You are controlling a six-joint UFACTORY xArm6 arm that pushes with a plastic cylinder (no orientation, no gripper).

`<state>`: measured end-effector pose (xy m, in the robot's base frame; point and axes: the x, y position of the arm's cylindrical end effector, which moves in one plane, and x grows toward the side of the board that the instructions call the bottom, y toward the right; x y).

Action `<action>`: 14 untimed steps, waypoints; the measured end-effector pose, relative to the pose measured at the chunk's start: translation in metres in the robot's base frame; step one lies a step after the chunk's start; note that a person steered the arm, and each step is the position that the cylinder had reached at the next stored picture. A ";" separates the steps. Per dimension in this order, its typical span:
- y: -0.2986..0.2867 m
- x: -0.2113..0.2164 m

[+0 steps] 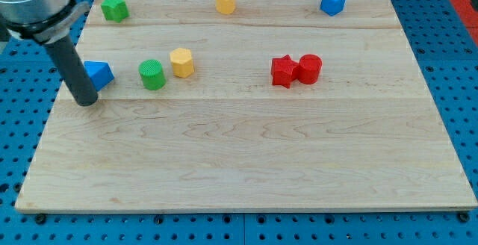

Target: Keep blue triangle and yellow hexagon in a horizontal line

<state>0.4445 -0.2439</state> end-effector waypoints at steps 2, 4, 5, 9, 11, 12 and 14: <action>-0.016 -0.033; -0.003 -0.051; 0.003 -0.078; 0.098 -0.117; 0.097 -0.100; 0.105 -0.072; 0.206 -0.091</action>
<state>0.3533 -0.0375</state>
